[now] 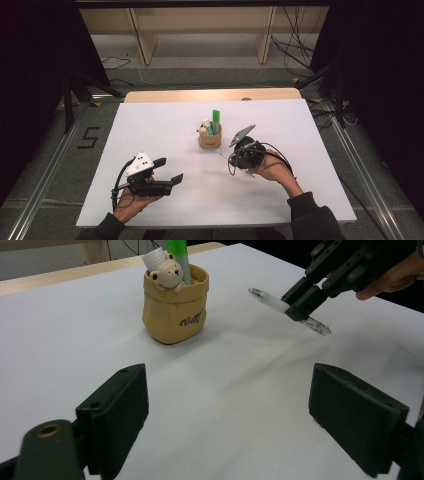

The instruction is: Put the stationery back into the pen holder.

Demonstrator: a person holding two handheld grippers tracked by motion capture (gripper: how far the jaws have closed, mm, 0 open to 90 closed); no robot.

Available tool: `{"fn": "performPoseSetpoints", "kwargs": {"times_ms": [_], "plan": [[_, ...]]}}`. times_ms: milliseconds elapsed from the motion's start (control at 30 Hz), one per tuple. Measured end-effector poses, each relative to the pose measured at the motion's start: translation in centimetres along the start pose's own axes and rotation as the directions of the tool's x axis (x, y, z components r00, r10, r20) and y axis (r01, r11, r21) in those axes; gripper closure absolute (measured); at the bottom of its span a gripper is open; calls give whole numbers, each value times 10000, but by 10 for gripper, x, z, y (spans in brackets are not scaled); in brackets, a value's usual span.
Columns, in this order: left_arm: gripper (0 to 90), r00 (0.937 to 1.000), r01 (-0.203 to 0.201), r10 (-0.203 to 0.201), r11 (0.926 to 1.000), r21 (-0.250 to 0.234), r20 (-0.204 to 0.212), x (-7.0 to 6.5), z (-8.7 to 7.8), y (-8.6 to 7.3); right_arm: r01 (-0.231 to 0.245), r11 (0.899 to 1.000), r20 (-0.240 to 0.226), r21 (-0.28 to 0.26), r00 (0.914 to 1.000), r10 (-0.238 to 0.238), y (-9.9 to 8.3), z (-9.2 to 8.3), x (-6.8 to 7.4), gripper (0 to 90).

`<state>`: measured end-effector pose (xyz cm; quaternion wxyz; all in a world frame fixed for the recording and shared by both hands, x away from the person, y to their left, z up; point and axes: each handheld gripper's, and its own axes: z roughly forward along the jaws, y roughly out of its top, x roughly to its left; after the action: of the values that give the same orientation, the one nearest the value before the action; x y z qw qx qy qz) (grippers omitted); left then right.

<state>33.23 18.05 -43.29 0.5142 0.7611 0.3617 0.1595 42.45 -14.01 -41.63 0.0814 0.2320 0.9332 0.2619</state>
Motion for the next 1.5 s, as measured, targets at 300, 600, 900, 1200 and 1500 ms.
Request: {"fn": "performPoseSetpoints", "kwargs": {"times_ms": [300, 600, 900, 1200, 1500], "plan": [[158, 10000, 44, -44, 9998, -170, -20, 1, -2, 1, -1071, 9734, 401, -2023, 9923, 1175, -4, -10, -9, 800], [158, 9998, 191, -192, 9991, -366, -20, 2, -3, 1, -1723, 9307, 547, -3226, 9783, 2001, -7, -15, -12, 800], [158, 9997, 227, -228, 9987, -456, -27, 3, -4, 1, -2205, 8808, 464, -4190, 9636, 2633, -11, -16, -16, 800], [158, 9998, 188, -191, 9985, -523, -56, 3, -5, 1, -2815, 8219, 250, -4953, 9411, 3373, -14, -16, -24, 800], [158, 9998, 207, -211, 9979, -608, -51, 3, -5, 1, -3224, 7736, 8, -5455, 9228, 3852, -8, -13, -29, 800]]}}
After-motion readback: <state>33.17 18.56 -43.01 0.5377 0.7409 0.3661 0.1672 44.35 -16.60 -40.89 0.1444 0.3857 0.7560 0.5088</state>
